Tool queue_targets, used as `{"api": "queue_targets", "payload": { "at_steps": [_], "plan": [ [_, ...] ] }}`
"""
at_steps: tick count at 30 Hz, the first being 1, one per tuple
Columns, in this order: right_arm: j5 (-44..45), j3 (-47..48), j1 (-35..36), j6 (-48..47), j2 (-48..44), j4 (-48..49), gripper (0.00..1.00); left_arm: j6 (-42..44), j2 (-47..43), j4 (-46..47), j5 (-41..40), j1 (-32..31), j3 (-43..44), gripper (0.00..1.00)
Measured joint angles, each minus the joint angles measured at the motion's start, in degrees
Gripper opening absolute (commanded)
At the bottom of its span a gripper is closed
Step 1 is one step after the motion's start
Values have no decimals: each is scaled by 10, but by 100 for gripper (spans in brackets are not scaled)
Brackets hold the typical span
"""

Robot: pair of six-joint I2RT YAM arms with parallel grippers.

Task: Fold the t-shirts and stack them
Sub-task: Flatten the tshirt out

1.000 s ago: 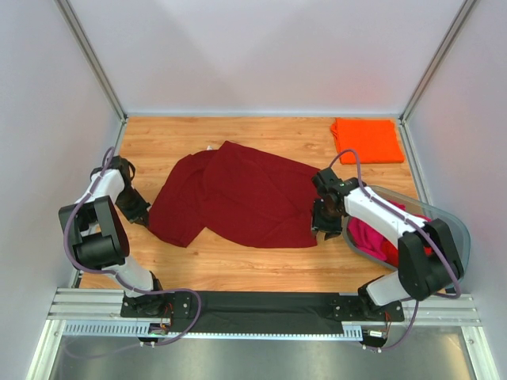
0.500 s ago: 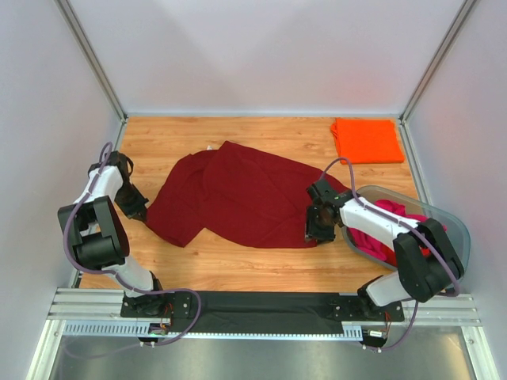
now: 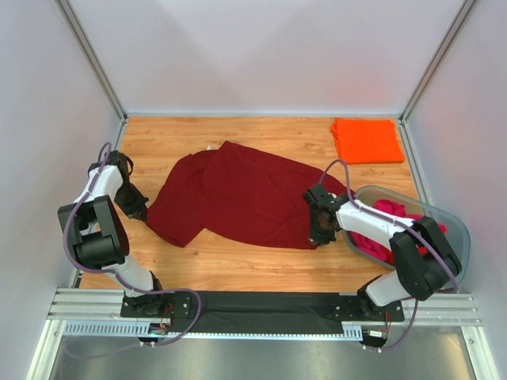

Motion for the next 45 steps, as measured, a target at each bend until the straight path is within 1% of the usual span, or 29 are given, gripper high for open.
{"api": "queue_targets", "payload": {
  "at_steps": [5, 10, 13, 16, 17, 20, 21, 27, 35, 45],
  "plan": [
    [4, -16, 1, 14, -22, -24, 0, -14, -4, 0, 13, 0, 0, 0],
    [2, 14, 8, 35, -45, -115, 0, -18, -36, 0, 15, -11, 0, 0],
    [-3, 16, 23, 57, -62, -141, 3, -17, -61, 1, 13, -19, -1, 0],
    [-13, -12, 46, 77, -63, -132, 25, -17, -69, 12, 18, -21, -15, 0],
    [-16, -24, 53, 83, -63, -130, 33, -17, -69, 16, 22, -22, -24, 0],
    [-19, -50, 70, 109, -71, -131, 44, -16, -69, 17, 26, -23, -46, 0],
    [-19, -55, 75, 119, -81, -131, 45, -16, -69, 17, 26, -23, -50, 0],
    [-17, -68, 120, 166, -130, -107, 47, -10, -69, 18, 26, -25, -52, 0],
    [9, -74, 140, 200, -83, -90, 46, -7, -69, 18, 26, -25, -52, 0],
    [55, -78, 159, 242, -96, -97, 46, -5, -69, 17, 26, -25, -52, 0]
  ]
}}
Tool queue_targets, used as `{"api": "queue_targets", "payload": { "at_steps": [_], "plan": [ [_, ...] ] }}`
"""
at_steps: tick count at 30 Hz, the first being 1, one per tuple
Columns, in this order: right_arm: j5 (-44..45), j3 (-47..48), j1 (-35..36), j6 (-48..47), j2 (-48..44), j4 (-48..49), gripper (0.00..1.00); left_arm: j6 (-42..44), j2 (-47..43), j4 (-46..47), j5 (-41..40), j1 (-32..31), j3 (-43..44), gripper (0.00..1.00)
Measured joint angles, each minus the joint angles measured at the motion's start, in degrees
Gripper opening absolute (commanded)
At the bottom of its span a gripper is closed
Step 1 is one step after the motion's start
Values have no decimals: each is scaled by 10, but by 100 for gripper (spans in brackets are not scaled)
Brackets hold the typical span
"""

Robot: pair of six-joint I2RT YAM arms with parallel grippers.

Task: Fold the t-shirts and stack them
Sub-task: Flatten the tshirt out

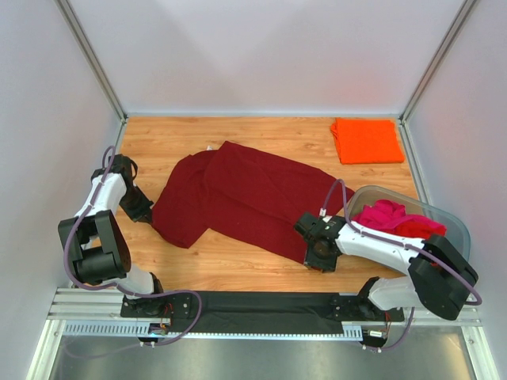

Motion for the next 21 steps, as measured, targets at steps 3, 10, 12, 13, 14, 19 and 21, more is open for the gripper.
{"api": "queue_targets", "payload": {
  "at_steps": [3, 10, 12, 13, 14, 19, 21],
  "plan": [
    [5, 0, 1, 0, 1, 2, 45, 0, 0, 0, -4, 0, 0, 0],
    [-2, -2, 2, -3, 9, 22, 12, 0, 0, 0, -9, 0, 0, 0],
    [-3, -3, 2, -5, 5, 28, 5, 0, 0, -1, -14, 0, 0, 0],
    [-2, -3, 2, -5, 3, 29, 0, -1, 0, -2, -16, 0, 0, 0],
    [-1, -3, 2, -6, 0, 29, 0, -1, 0, -3, -17, 0, 0, 0],
    [43, 28, 2, -28, -16, -36, 0, -28, -23, -19, -3, 0, 10, 0],
    [64, 85, 2, -43, -31, -92, 0, -49, -39, -37, 13, 0, 42, 0]
  ]
}}
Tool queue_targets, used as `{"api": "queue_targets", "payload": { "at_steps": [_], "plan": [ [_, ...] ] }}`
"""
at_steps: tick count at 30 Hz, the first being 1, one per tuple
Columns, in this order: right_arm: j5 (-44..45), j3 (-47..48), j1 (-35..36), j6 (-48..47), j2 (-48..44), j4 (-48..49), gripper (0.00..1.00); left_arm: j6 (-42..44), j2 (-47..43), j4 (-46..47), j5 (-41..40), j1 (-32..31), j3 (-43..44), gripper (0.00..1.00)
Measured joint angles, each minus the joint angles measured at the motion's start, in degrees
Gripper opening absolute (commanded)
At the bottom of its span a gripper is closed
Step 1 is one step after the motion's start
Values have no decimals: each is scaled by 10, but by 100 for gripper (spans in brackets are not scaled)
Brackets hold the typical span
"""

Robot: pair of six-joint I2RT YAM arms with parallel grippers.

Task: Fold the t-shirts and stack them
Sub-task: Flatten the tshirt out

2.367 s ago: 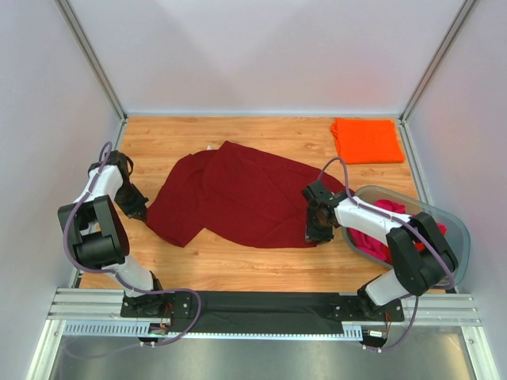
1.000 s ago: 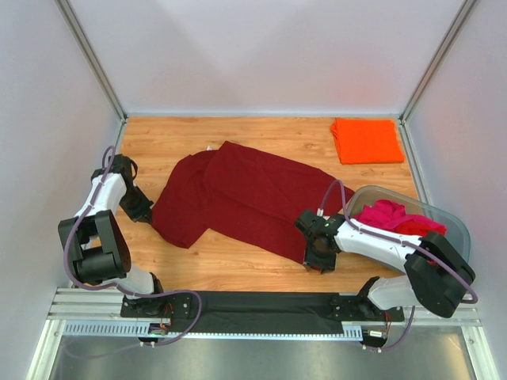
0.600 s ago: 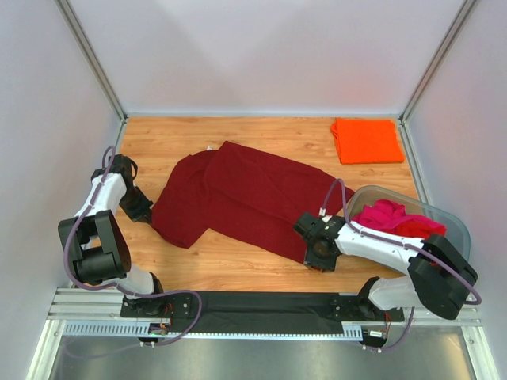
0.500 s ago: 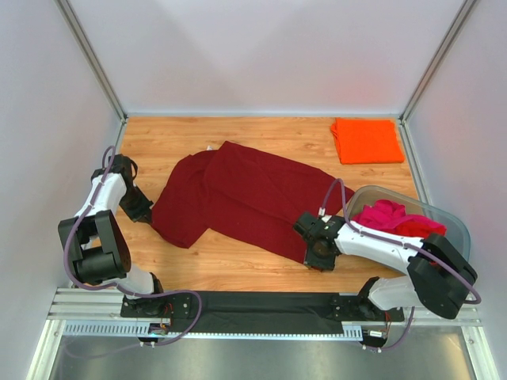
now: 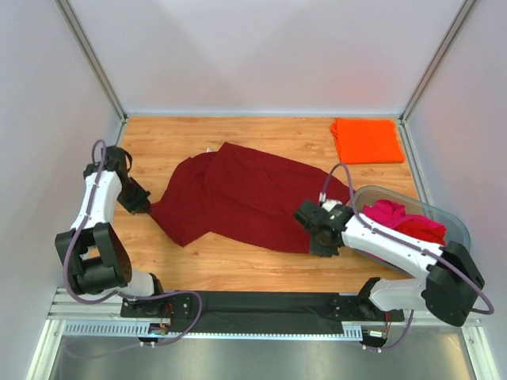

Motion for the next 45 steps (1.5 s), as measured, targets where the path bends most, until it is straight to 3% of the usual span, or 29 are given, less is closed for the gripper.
{"api": "queue_targets", "payload": {
  "at_steps": [3, 7, 9, 13, 16, 20, 26, 29, 33, 39, 45],
  "plan": [
    [31, 163, 0, -20, -8, -73, 0, -33, -30, -17, 23, 0, 81, 0],
    [76, 396, 0, -54, -4, -123, 0, -85, -59, -67, 28, -21, 254, 0],
    [102, 510, 0, -87, -2, -128, 0, -116, -92, -56, 38, -33, 286, 0],
    [125, 641, 0, -137, 10, -150, 0, -191, -193, -81, 55, -38, 321, 0],
    [123, 700, 0, -157, 15, -155, 0, -212, -207, -146, 44, -38, 450, 0],
    [95, 720, 0, -159, -23, -165, 0, -220, -221, -161, 20, -38, 628, 0],
    [7, 675, 0, -150, -173, -180, 0, -271, -353, -181, -1, -38, 637, 0],
    [-7, 685, 0, -150, -209, -181, 0, -281, -376, -192, -3, -38, 627, 0],
    [12, 693, 0, -186, -173, -175, 0, -274, -330, -202, -3, -38, 603, 0],
    [43, 730, -36, -294, 36, -67, 0, -244, -154, -171, -4, -38, 560, 0],
    [0, 860, -158, -303, 290, 18, 0, -205, 87, -94, 8, -23, 672, 0]
  ]
}}
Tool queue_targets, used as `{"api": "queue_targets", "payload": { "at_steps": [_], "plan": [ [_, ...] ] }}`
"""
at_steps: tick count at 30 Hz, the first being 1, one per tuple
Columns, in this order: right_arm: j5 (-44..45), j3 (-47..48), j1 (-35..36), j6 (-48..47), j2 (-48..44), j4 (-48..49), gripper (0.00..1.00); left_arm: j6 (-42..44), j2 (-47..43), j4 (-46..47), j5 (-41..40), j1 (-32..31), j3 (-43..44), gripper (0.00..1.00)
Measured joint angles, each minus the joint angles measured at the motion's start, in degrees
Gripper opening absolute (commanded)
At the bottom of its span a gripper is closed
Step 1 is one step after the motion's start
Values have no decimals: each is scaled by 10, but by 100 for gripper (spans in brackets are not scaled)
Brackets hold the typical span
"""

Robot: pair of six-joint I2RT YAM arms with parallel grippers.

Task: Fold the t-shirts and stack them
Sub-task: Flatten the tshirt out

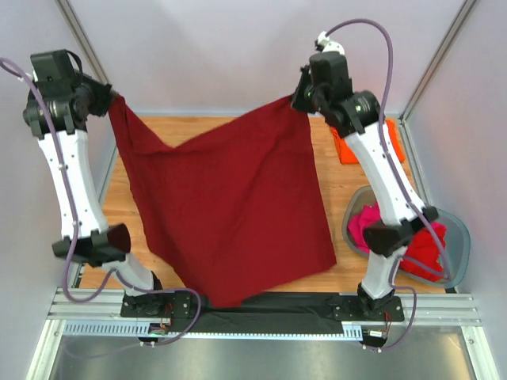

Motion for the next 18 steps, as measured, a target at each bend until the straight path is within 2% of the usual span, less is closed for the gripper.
{"api": "queue_targets", "payload": {
  "at_steps": [4, 5, 9, 12, 15, 18],
  "plan": [
    [-115, 171, -114, 62, 148, 12, 0, -23, 114, 52, 55, 47, 77, 0],
    [-148, 189, -143, 83, 165, 27, 0, -30, 138, 66, 70, 57, 101, 0],
    [-268, 115, -232, 150, 135, 97, 0, -68, 161, 141, 146, 89, 126, 0],
    [-330, 71, -257, 164, 86, 114, 0, -72, 132, 174, 181, 97, 117, 0],
    [-373, 30, -251, 163, 27, 114, 0, -60, 52, 183, 198, 98, 58, 0],
    [-391, -81, -236, 154, -62, 122, 0, -32, -43, 166, 197, 98, -20, 0]
  ]
}}
